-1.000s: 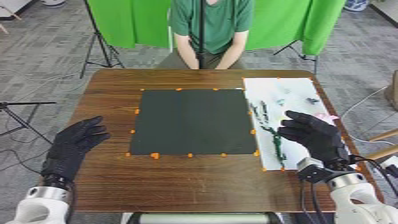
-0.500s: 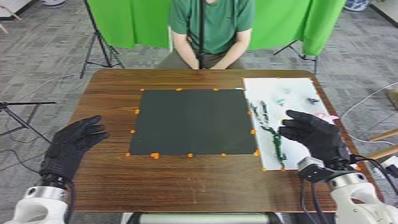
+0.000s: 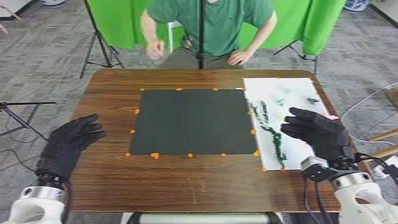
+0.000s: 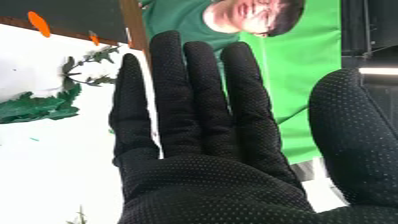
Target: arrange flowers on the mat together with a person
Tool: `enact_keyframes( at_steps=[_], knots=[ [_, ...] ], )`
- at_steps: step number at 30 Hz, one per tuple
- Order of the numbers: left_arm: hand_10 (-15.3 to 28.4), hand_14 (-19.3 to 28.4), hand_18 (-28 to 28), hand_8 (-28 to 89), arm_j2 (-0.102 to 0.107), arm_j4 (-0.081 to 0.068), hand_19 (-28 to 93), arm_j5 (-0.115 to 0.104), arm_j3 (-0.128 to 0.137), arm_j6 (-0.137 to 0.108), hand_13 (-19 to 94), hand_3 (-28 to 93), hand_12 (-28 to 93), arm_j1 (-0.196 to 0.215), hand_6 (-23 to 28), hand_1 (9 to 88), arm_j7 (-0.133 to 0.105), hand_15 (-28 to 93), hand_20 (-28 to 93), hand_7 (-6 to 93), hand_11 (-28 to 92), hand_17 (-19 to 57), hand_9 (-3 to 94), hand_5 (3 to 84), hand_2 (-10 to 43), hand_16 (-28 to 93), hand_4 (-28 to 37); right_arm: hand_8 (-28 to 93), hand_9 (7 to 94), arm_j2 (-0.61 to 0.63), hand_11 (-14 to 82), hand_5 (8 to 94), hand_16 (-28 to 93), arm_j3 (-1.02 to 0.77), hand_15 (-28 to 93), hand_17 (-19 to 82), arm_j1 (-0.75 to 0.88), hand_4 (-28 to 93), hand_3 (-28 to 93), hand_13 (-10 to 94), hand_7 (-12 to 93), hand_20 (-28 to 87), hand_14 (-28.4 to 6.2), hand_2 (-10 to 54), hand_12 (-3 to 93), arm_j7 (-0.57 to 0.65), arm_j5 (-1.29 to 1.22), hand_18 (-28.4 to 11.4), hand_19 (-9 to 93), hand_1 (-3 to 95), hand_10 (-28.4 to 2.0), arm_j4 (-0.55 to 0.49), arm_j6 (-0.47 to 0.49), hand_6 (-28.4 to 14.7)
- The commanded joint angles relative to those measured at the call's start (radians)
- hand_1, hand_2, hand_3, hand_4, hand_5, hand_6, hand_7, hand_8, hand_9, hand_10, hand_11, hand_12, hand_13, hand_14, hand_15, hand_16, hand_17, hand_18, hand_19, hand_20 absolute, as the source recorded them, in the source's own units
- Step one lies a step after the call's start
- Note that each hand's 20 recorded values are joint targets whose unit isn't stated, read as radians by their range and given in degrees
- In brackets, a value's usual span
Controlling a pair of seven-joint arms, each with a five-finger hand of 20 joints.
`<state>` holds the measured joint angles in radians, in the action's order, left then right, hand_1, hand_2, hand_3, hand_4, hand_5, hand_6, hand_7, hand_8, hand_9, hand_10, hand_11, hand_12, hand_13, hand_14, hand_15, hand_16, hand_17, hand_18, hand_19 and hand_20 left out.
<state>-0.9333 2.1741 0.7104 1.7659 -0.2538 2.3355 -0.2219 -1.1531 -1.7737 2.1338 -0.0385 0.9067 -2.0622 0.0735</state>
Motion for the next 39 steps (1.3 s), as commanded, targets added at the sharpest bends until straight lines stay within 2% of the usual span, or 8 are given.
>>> enact_keyframes(
  at_steps=[1, 5, 11, 16, 21, 26, 28, 39],
  knots=[
    [16.6, 19.2, 24.0, -9, -0.003, -0.002, 60, 0.006, -0.007, 0.009, 40, 69, 18, 0.001, 6.0, 30.9, 0.014, 49, 6, 22.6, 35, 0.0, 43.4, 48.3, 7.7, -1, -20.7, -10, 54.9, 0.002, 16.4, 53.0, 22, -0.012, 32, 17, 0.009, -22, 88, 47, 22, 24, -14.6, 10.6, 22.4, -0.015, -0.002, -21.2, 51, 16.1, -16.0, -0.007, -0.012, -4.2],
    [16.6, 19.1, 24.0, -9, -0.017, 0.007, 60, -0.009, 0.001, -0.014, 40, 70, 18, 0.038, 6.1, 30.9, 0.006, 49, 6, 22.7, 35, 0.0, 43.4, 48.2, 7.7, -1, -20.7, -10, 54.8, -0.014, 16.6, 53.1, 22, -0.009, 32, 17, 0.016, -22, 88, 47, 23, 24, -14.6, 10.6, 22.4, -0.012, 0.000, -21.2, 51, 16.0, -16.0, -0.010, -0.011, -4.2],
    [16.7, 19.2, 24.0, -9, 0.000, -0.009, 60, 0.007, -0.020, 0.017, 40, 69, 18, -0.014, 6.0, 30.9, 0.016, 49, 6, 22.8, 35, 0.0, 43.4, 48.2, 7.7, -1, -20.8, -10, 55.2, -0.007, 17.2, 53.2, 22, -0.004, 33, 17, 0.011, -22, 88, 47, 23, 24, -14.7, 10.7, 22.6, -0.010, -0.002, -21.1, 51, 16.0, -16.2, -0.008, -0.020, -4.2],
    [16.7, 19.2, 24.0, -9, -0.015, 0.003, 60, -0.006, -0.003, -0.004, 40, 69, 18, 0.033, 6.1, 30.9, 0.012, 49, 6, 22.8, 35, 0.0, 43.5, 48.1, 7.8, -1, -20.8, -10, 55.2, -0.025, 17.8, 53.3, 22, 0.005, 33, 17, 0.007, -22, 88, 47, 23, 25, -14.8, 10.7, 22.5, 0.005, 0.006, -21.2, 52, 16.0, -16.1, -0.002, 0.012, -4.3],
    [16.7, 19.2, 24.0, -9, 0.000, -0.006, 60, 0.006, -0.007, 0.014, 40, 69, 18, -0.005, 6.1, 30.9, 0.019, 49, 6, 22.9, 35, -0.1, 43.5, 48.3, 7.9, -1, -20.7, -10, 55.2, -0.005, 17.8, 53.3, 22, -0.005, 34, 17, 0.013, -22, 88, 47, 23, 25, -14.7, 10.8, 22.4, -0.014, -0.002, -21.2, 52, 16.0, -16.2, -0.007, -0.024, -4.3],
    [16.7, 19.2, 24.0, -9, -0.013, 0.005, 60, -0.003, 0.009, -0.003, 40, 69, 18, 0.034, 6.0, 30.9, 0.018, 49, 6, 23.2, 35, -0.1, 43.5, 48.2, 7.9, -1, -20.7, -10, 55.4, -0.019, 18.2, 53.3, 22, 0.004, 34, 17, 0.007, -22, 88, 47, 23, 25, -14.8, 10.7, 22.6, -0.006, 0.004, -21.2, 52, 15.9, -16.3, -0.001, 0.004, -4.2],
    [16.7, 19.2, 24.0, -9, -0.010, 0.001, 60, 0.004, 0.012, 0.013, 40, 69, 18, 0.029, 6.0, 30.9, 0.035, 49, 6, 23.2, 35, -0.1, 43.6, 48.3, 7.9, -1, -20.7, -10, 55.4, -0.013, 18.3, 53.3, 22, -0.001, 34, 17, 0.016, -22, 88, 47, 23, 25, -14.8, 10.7, 22.6, -0.012, 0.003, -21.2, 52, 15.8, -16.3, -0.005, -0.013, -4.3],
    [16.7, 19.2, 24.0, -9, -0.006, 0.001, 60, -0.001, 0.010, 0.005, 40, 69, 18, 0.025, 6.0, 30.8, 0.020, 49, 6, 23.2, 35, -0.1, 43.6, 48.3, 7.9, -1, -20.7, -10, 55.6, -0.016, 18.4, 53.4, 22, 0.008, 34, 17, 0.011, -22, 88, 48, 23, 25, -14.7, 10.8, 22.5, -0.015, -0.006, -21.2, 52, 15.6, -16.2, -0.003, -0.021, -4.3]
  ],
)
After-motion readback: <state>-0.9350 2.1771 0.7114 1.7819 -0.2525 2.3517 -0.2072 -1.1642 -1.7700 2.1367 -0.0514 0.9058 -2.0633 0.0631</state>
